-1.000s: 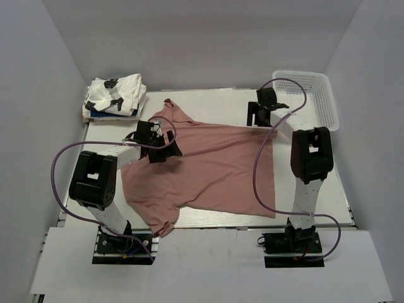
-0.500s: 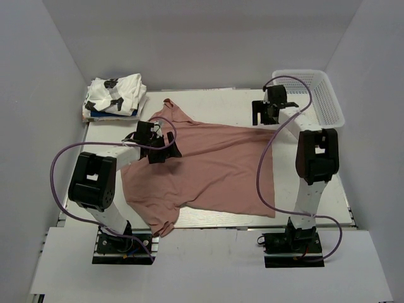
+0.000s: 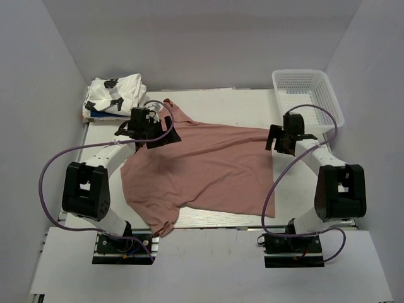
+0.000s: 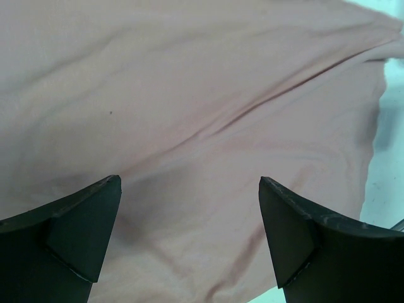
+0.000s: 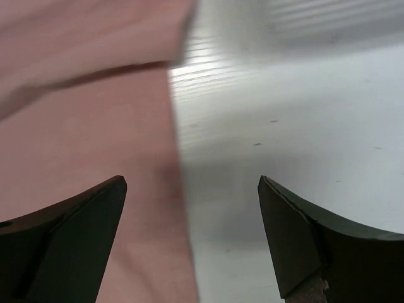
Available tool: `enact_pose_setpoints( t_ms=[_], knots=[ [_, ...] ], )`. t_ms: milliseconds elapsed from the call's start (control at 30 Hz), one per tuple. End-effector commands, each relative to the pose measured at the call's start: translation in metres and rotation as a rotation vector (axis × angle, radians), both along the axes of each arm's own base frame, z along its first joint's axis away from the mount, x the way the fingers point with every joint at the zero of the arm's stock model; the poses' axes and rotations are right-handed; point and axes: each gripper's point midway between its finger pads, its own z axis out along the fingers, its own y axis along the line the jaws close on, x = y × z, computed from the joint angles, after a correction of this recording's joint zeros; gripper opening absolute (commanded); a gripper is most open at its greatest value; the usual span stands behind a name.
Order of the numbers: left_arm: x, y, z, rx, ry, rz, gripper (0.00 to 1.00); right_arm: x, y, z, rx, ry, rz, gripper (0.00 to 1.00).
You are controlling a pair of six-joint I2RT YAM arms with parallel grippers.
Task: Fold and stack the t-shirts
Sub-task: Flatten out the tshirt
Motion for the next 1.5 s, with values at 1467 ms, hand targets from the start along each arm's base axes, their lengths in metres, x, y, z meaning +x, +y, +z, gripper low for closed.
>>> enact_pose_setpoints(
  t_ms=[1467],
  knots=[
    [0.170,0.011,-0.002,0.202,-0.074,0.087,1.00,0.048,0.087,0.032,0.063,-0.073,0.286,0.90]
  ],
)
